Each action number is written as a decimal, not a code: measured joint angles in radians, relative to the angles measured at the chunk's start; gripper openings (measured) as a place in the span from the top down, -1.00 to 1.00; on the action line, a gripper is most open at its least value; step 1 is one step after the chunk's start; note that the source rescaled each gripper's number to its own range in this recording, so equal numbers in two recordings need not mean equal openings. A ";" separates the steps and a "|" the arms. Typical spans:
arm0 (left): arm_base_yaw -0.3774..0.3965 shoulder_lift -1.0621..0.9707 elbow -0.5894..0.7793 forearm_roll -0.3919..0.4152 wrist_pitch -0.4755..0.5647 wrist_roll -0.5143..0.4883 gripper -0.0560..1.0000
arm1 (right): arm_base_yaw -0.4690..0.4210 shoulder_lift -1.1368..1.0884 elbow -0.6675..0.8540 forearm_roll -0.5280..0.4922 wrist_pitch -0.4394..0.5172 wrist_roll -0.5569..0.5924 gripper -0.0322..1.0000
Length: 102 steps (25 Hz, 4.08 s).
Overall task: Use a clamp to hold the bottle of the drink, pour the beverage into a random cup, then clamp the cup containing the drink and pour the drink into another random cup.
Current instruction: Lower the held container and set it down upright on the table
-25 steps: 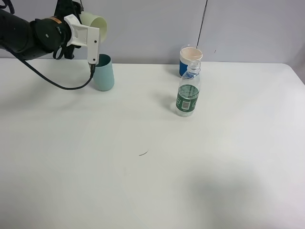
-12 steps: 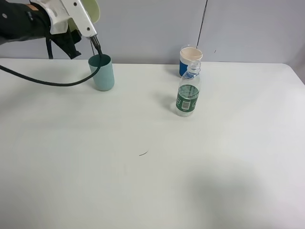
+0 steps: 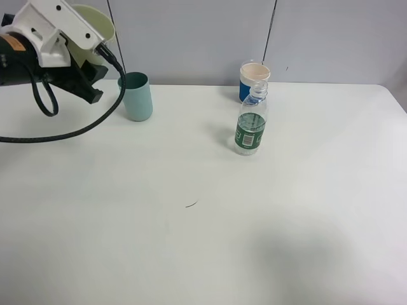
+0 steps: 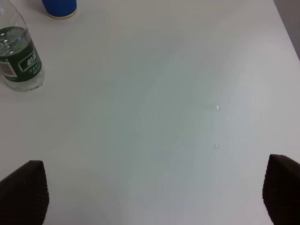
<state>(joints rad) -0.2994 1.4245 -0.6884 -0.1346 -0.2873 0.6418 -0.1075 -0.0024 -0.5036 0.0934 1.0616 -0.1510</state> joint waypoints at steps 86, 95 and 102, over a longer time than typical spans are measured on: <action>-0.340 0.647 0.217 0.486 -0.848 -0.607 0.82 | 0.000 0.000 0.000 0.000 0.000 0.000 -0.65; -0.340 0.654 0.216 0.501 -0.872 -0.624 0.82 | 0.000 0.000 0.000 0.000 0.000 0.000 -0.65; -0.340 0.656 0.204 0.501 -0.872 -0.627 0.82 | 0.000 0.000 0.000 0.000 0.000 0.000 -0.65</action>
<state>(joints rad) -0.6393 2.0808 -0.4842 0.3660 -1.1594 0.0144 -0.1075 -0.0024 -0.5036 0.0934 1.0616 -0.1510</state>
